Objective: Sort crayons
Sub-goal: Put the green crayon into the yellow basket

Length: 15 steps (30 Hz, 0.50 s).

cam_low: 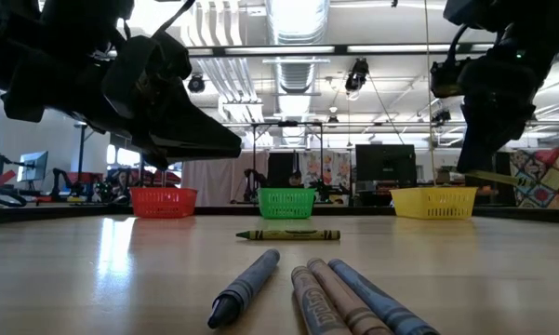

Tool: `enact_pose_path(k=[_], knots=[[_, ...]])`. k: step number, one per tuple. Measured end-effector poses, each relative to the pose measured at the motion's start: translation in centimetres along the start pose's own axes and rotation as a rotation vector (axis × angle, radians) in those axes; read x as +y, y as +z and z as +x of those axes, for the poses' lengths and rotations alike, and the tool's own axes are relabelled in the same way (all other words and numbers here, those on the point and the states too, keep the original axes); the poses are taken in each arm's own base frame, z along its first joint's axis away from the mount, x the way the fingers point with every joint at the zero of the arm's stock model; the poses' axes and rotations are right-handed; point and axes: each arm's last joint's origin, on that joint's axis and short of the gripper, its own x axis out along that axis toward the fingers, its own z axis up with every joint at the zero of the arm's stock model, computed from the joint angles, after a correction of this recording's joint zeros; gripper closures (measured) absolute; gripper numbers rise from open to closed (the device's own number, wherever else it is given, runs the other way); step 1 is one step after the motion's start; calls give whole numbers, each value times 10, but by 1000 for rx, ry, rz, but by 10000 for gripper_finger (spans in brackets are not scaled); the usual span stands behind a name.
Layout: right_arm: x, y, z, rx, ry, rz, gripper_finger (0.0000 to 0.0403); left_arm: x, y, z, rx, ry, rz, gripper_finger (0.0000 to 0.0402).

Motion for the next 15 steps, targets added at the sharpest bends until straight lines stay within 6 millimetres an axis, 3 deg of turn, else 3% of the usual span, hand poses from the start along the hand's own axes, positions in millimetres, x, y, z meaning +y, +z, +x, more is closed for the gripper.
enact_pose_path(k=[7, 15], knots=[[-5, 15, -2, -34, -6, -21, 394, 0, 0, 0, -4, -2, -39, 301], [-26, 55, -13, -117, -51, -16, 394, -1, 4, -1, -17, -6, -46, 301]])
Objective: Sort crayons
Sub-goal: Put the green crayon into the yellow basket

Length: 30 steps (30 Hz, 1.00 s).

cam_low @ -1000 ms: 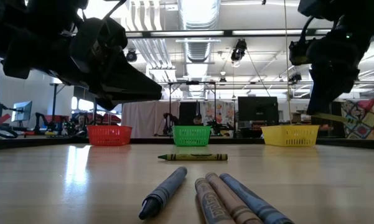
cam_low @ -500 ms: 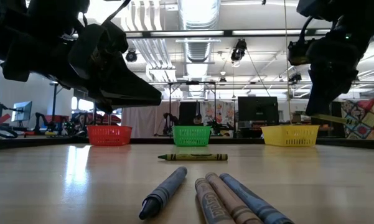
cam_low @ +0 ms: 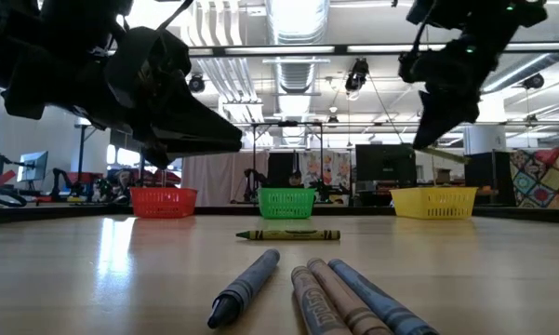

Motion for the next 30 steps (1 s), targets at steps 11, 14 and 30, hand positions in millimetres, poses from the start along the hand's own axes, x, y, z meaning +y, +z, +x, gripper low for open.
enact_pose_path(k=[11, 14, 30], knots=[[-44, 36, 4, -124, -91, 71, 394, 4, 15, -19, 11, 39, -8, 301], [-58, 48, 4, -208, -130, 87, 394, 9, 20, -32, -27, 49, -26, 301], [-108, 69, 12, -337, -296, 213, 394, 25, 0, -48, 10, 94, -122, 301]])
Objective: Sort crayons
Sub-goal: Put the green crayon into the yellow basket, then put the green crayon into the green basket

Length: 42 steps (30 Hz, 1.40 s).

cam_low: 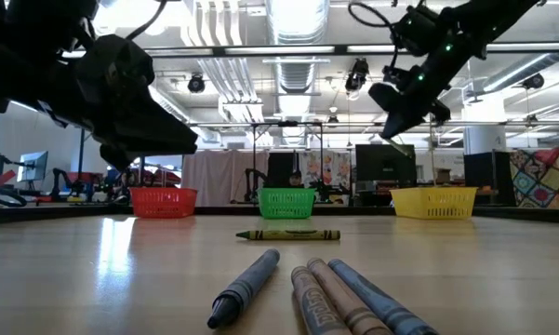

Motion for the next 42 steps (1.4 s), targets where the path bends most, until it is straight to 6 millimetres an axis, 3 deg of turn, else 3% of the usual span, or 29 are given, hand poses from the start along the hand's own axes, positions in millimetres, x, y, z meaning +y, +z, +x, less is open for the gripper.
enact_pose_path(k=[10, 20, 29, 33, 37, 42], knots=[[-1, -9, 32, 106, -23, -34, 394, -1, 0, 1, 1, 0, 1, 301], [-10, 4, 37, 62, -80, 29, 374, -1, 0, 1, 2, 1, 1, 301], [-25, -21, 35, 255, -273, 6, 365, -2, -2, -1, 22, -8, 2, 301], [-27, -20, 35, 249, -292, -14, 337, -2, -3, -1, 22, -4, -29, 301], [-27, -22, 34, 269, -284, -55, 283, -2, -3, -1, 22, -5, -18, 301], [-22, -27, 28, 344, -127, -65, 221, -2, -2, -1, 19, -4, 0, 301]])
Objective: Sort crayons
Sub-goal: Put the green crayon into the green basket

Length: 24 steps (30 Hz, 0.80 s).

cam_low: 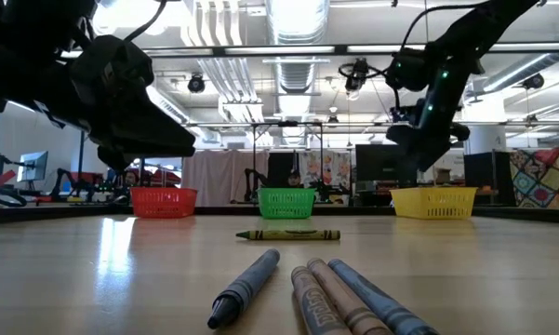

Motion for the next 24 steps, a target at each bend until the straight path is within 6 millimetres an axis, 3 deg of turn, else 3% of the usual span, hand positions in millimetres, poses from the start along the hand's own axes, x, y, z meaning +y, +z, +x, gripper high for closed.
enact_pose_path(k=[4, 10, 14, 20, 24], knots=[[15, -4, -18, -56, 93, -30, 215, 0, 0, 0, 7, 5, 11, 301], [45, -19, -62, -173, 255, -70, 214, 0, 0, 0, 6, 4, 10, 301], [69, -47, -80, -175, 366, -91, 214, 0, 0, 0, 8, 2, 10, 301], [103, -99, -92, -131, 453, -121, 214, -1, 0, 0, 12, -22, 46, 301], [124, -118, -117, -171, 635, -162, 214, -4, 5, 2, -15, -35, 100, 301]])
